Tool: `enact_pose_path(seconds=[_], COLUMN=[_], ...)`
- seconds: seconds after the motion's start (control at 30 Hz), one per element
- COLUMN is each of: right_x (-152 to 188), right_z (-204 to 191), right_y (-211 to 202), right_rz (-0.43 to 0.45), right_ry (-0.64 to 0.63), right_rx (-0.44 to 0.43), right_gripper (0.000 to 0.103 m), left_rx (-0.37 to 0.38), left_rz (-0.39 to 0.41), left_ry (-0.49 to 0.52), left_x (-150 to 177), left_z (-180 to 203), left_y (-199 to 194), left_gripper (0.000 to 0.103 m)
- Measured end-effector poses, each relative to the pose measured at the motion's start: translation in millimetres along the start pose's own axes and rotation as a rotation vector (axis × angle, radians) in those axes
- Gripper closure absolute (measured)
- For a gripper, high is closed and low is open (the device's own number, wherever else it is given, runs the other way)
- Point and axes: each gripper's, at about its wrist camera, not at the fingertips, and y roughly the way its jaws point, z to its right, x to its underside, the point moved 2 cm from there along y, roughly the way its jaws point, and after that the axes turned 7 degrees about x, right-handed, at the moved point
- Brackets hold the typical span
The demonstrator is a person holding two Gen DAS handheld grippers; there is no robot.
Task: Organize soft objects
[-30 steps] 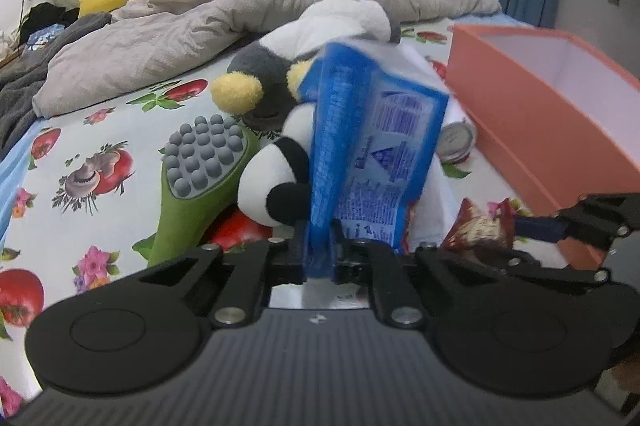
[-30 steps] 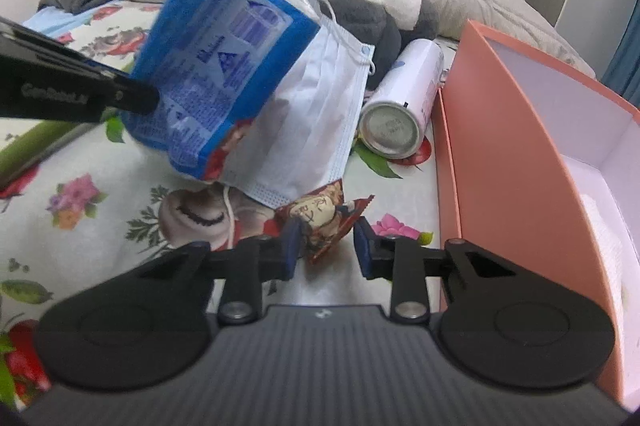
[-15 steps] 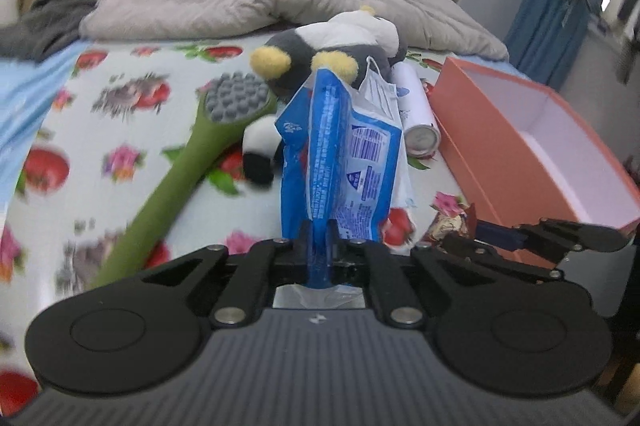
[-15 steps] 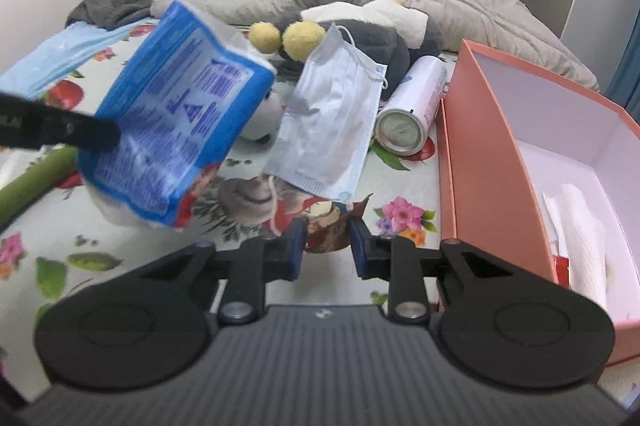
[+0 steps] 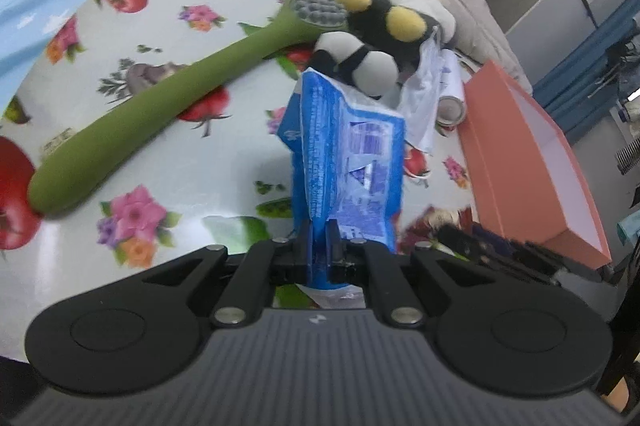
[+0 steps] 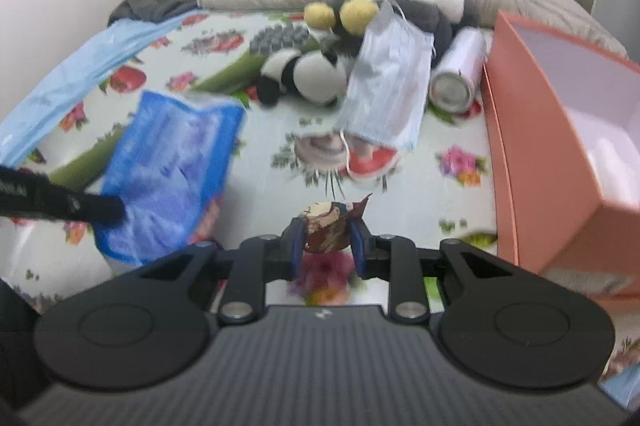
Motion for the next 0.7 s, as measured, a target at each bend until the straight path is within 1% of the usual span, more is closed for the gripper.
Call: enact_pose_path(seconds=[0.07,0.13,0.17,0.2,0.23,0.27,0.3,0.37,0.4,0.5,0.53,0.6,0.7], right_x=[7,13,15,17,19,20,21,20,18,9,5,-3,-15], right_z=[2,6,9,11,13,15,17,21,22,23,21,16,6], right_y=[1,0,0,-1,-3,-5,-8,-13,-15,-20,-21,-23,-24], right_rz=[-0.029,-0.059,-0.071,-0.080,-0.083,-0.083,-0.080,-0.069,-0.063,-0.030,-0.013,0.019,0.060], right_ry=[0.018,0.042,0.050,0.056,0.058,0.058,0.055,0.046,0.041,0.002,-0.021,-0.068,-0.136], right_rx=[0.003,0.009,0.012,0.017,0.019,0.021,0.023,0.024,0.025,0.017,0.015,0.015,-0.018], right_gripper=[0.073,0.073,0.069,0.063,0.061,0.057,0.057,0.057,0.057,0.057,0.057,0.057,0.057], left_rx=[-0.006,-0.027,-0.034,-0.040,-0.046,-0.054,-0.063,-0.074,-0.075,-0.064,-0.063,-0.055,-0.041], left_rz=[0.000,-0.004,-0.003,-0.004,0.001,0.010,0.023,0.046,0.052,0.056,0.060,0.071,0.082], left_ry=[-0.014,-0.021,-0.027,-0.030,-0.032,-0.035,-0.039,-0.046,-0.052,-0.075,-0.076,-0.070,-0.059], left_x=[-1,-3,-4,-5,-6,-7,-8,-10,-11,-14,-15,-15,-16], left_z=[-5,-9,-12,-13,-14,-16,-17,-18,-19,-22,-21,-18,-13], left_y=[-1,-1,-1,-1,-1,-3,-5,-9,-11,-14,-16,-18,-20], left_gripper=[0.096,0.094,0.090,0.086,0.081,0.070,0.055,0.041,0.037,0.032,0.032,0.027,0.027])
